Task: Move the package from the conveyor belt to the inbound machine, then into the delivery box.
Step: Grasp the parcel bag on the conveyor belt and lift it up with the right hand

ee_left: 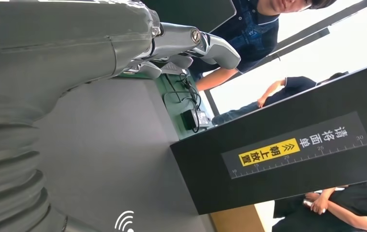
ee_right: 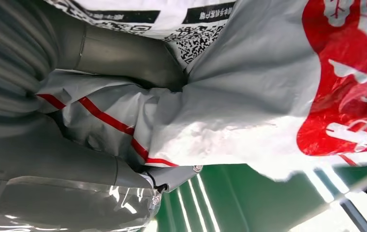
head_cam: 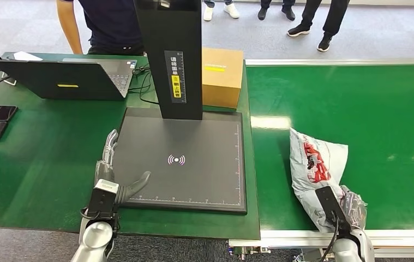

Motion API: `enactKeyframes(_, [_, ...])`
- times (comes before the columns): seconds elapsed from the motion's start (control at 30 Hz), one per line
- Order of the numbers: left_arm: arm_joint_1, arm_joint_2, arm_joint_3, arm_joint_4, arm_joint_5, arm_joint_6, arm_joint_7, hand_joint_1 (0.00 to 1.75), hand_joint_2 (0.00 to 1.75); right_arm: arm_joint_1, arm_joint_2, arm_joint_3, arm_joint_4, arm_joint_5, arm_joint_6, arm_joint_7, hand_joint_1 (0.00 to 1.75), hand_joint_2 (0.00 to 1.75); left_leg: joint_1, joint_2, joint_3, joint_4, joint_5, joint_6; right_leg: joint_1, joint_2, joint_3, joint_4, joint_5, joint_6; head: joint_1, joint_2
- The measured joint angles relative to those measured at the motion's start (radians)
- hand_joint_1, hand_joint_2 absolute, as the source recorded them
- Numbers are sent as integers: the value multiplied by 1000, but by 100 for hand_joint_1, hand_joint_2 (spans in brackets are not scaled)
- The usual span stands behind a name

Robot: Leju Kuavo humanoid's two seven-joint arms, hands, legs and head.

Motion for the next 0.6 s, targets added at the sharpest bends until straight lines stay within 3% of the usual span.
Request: enactKeyframes(0.6, [3,-8,2,0,9,1,-26,0,175,161,77,213,-465,-47,-54,-30,175,175,0,0,-2,0,0,0,0,0,-2,0,0,0,0,0])
